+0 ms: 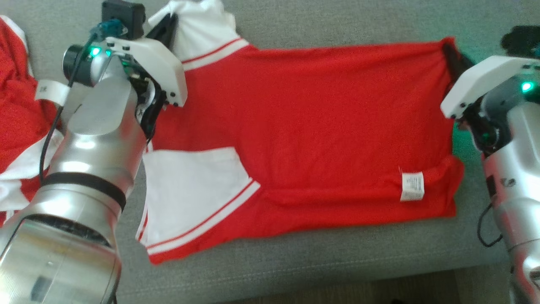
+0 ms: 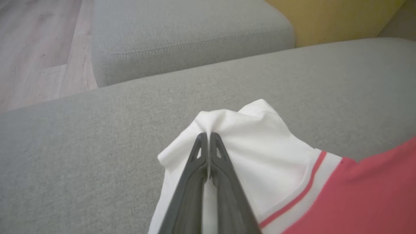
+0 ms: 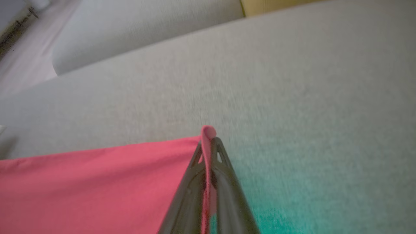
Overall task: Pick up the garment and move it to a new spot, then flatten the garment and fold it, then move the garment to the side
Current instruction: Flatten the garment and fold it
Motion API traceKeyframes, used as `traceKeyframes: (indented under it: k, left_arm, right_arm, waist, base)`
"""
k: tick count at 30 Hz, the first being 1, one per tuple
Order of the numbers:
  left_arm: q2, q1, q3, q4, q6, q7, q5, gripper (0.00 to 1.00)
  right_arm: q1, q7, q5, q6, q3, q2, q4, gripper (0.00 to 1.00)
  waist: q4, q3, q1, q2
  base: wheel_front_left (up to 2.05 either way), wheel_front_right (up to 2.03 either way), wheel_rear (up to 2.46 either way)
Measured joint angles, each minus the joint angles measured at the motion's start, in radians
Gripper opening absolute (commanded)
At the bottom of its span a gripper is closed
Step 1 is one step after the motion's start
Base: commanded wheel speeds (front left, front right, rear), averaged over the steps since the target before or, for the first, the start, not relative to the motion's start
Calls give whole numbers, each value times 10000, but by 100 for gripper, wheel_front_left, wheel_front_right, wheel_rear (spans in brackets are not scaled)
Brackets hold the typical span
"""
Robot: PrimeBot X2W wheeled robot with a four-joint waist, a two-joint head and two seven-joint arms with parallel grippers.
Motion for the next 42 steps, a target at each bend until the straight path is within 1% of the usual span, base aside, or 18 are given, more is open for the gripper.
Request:
traceKeyframes:
  k: [5,7,10,16,20,23,25,29,32,36,37,38,39,42]
  left_arm:
    - [102,152,326,-876,0,-203,-318,0]
    - [209,387,485,-1615,21,-203,-318,0]
    - [382,961,796,-2832,247,-215,-259,0]
    - [675,2929,1375,-5609,802,-215,268,0]
    - [755,4570,1572,-7501,1026,-215,673,0]
    - [796,5838,1636,-8589,1279,-215,897,0]
    - [811,6626,1655,-9129,1346,-215,899,0]
    - [819,7925,1643,-9775,1519,-215,909,0]
    - [809,8493,1569,-9787,1557,-213,765,0]
    - [755,8718,1363,-9442,1490,-196,583,0]
    - [729,8734,1342,-9323,1486,-184,539,0]
    - [694,8751,1338,-9175,1475,-159,474,33]
    - [675,8789,1336,-9070,1419,-151,410,100]
    - [663,8868,1335,-8845,1411,-151,341,100]
  right_arm:
    - [91,-876,514,0,217,-339,-780,0]
    - [169,-1078,646,0,240,-472,-1087,0]
    - [485,-1327,771,0,249,-596,-1536,0]
    - [1555,-1655,1580,0,192,-568,-2464,0]
    - [2369,-1927,2102,0,138,-575,-3085,0]
    - [2948,-2034,2324,0,-29,-577,-3298,0]
    - [3325,-2094,2420,0,-151,-585,-3396,0]
    - [3912,-2186,2433,0,-337,-591,-3626,0]
    - [4204,-2270,2433,0,-487,-600,-3802,0]
    - [4763,-2391,2433,0,-614,-594,-4195,0]
    - [4950,-2389,2424,0,-616,-594,-4291,11]
    - [5148,-2391,2374,0,-617,-591,-4368,48]
    - [5361,-2391,2309,0,-619,-589,-4435,100]
    - [5799,-2479,1973,0,-702,-560,-4562,100]
  waist:
    - [164,-189,0,0]
    - [242,-240,0,0]
    - [327,-310,0,0]
    - [469,-414,-1,0]
    - [625,-468,-1,0]
    - [734,-541,-1,0]
    - [809,-583,-1,0]
    - [949,-677,-1,0]
    - [1035,-747,-1,0]
    - [1127,-851,-1,0]
    - [1134,-865,-1,0]
    - [1144,-877,-1,0]
    - [1155,-894,-1,0]
    - [1168,-956,-1,0]
  base:
    - [0,0,0]
    - [0,0,0]
    - [0,0,0]
    - [0,0,0]
    - [0,0,0]
    - [0,0,0]
    - [0,0,0]
    - [0,0,0]
    - [0,0,0]
    - [0,0,0]
    - [0,0,0]
    - [0,0,0]
    - [0,0,0]
    - [0,0,0]
